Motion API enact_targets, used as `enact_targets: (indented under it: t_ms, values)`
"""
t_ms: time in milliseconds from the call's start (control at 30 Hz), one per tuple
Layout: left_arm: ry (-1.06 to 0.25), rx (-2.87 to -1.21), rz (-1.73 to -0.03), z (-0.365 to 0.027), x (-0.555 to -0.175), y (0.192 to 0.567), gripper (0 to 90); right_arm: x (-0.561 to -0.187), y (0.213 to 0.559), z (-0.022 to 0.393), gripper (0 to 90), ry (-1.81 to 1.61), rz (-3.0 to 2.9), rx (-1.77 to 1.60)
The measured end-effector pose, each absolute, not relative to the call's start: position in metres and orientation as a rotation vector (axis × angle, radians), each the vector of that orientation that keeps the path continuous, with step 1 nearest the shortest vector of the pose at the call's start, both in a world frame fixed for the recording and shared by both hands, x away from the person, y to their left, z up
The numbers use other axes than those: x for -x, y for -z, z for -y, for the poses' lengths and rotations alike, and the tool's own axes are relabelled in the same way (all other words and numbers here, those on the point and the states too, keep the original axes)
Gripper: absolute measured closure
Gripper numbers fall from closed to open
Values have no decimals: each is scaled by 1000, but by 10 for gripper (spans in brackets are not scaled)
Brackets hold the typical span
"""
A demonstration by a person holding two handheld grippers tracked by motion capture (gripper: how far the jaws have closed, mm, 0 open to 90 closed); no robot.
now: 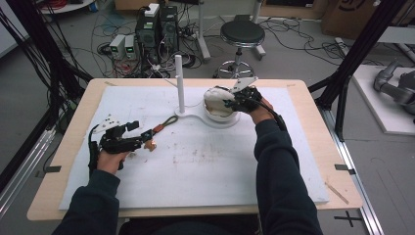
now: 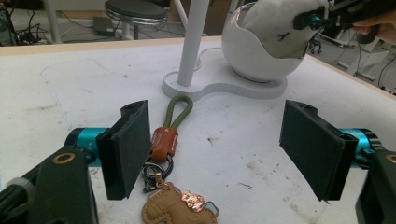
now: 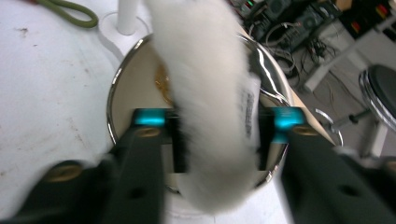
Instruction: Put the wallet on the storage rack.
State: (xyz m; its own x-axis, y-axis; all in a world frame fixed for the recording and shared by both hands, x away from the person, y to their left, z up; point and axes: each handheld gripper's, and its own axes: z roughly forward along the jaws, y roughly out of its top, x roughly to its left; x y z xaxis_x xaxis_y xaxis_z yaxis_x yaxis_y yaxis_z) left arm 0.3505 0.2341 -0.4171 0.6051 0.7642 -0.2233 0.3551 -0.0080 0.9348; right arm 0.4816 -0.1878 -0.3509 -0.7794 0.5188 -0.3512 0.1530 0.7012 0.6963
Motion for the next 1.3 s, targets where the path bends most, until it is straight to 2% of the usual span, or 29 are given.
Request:
enact_targets:
  t_ms: [33,67,333,433,467,567,900,1033,1300]
  values:
    - [-418,-1610,-956,-234,-350,417,248,-481,350,190,528,-908,-2369,-544]
    - [-418,-1610,-956,-234,-350,417,248,-480,348,193,504,-927,-2367,-572]
    - [-418,-1599,-959,-235,-350,417,248,-457,322,226,420,-1090,-2313,-719]
    - [-421,-1598,-959,-236,-350,416,248,-447,319,237,419,-1107,-2273,-765]
    - [-419,-1594,-960,-236,-350,416,248,-437,320,250,378,-1128,-2261,-830]
    - [-421,-1591,-960,-236,-350,416,248,-421,328,267,368,-1175,-2221,-867]
    - [-425,-1562,-973,-237,-350,415,204,-372,377,305,230,-1155,-2099,-999]
    - [-448,-1572,-971,-236,-350,415,204,-365,388,312,222,-1151,-2079,-1024]
    - [-485,-1602,-988,-236,-350,415,204,-363,388,313,222,-1161,-2063,-1018]
